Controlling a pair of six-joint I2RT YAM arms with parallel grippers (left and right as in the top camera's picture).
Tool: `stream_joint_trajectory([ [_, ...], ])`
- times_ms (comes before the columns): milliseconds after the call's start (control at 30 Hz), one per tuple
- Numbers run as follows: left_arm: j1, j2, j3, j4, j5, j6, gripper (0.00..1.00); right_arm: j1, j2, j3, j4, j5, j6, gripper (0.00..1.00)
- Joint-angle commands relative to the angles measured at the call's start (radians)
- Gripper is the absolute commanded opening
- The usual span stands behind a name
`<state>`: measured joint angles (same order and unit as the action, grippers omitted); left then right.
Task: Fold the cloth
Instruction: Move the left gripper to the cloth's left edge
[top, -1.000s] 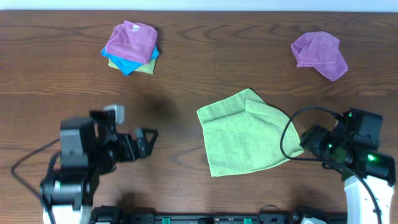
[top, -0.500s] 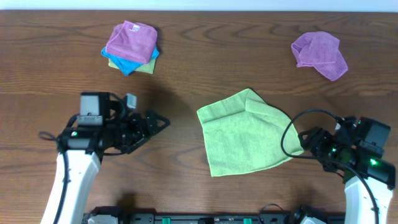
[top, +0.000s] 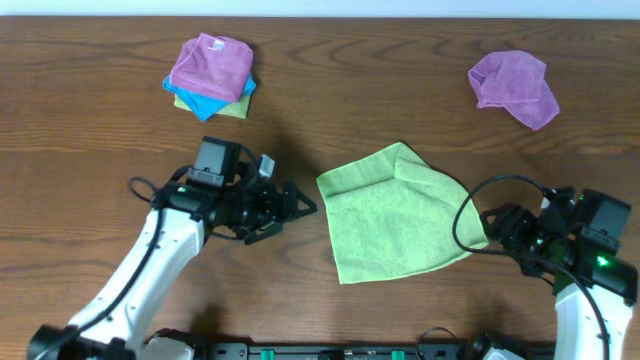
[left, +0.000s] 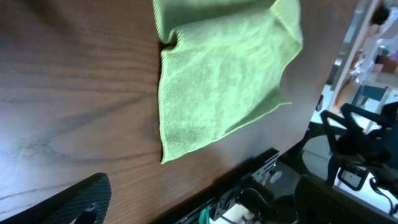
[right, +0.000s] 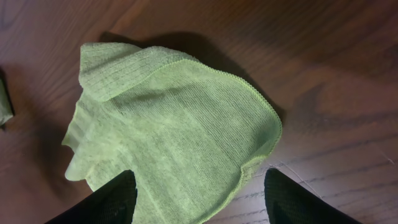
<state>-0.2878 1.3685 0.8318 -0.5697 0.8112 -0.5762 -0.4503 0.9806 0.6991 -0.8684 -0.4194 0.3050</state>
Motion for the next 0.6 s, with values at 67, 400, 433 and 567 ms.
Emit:
stream_joint_trajectory([
  [67, -0.041, 0.084, -0.036, 0.103, 0.035, -0.094, 0.96, -0.008, -0.002, -0.006, 0.005, -0.019, -0.014, 0.66],
  [400, -0.115, 0.184, -0.077, 0.230, 0.080, -0.217, 0.95, -0.008, -0.002, -0.006, 0.013, -0.019, 0.014, 0.67],
  [433, -0.121, 0.191, -0.077, 0.235, 0.082, -0.224, 0.95, -0.008, -0.002, -0.006, 0.017, -0.021, 0.018, 0.67],
  [567, -0.164, 0.224, -0.077, 0.266, 0.099, -0.264, 0.95, -0.008, -0.002, -0.006, 0.038, -0.036, 0.024, 0.67],
])
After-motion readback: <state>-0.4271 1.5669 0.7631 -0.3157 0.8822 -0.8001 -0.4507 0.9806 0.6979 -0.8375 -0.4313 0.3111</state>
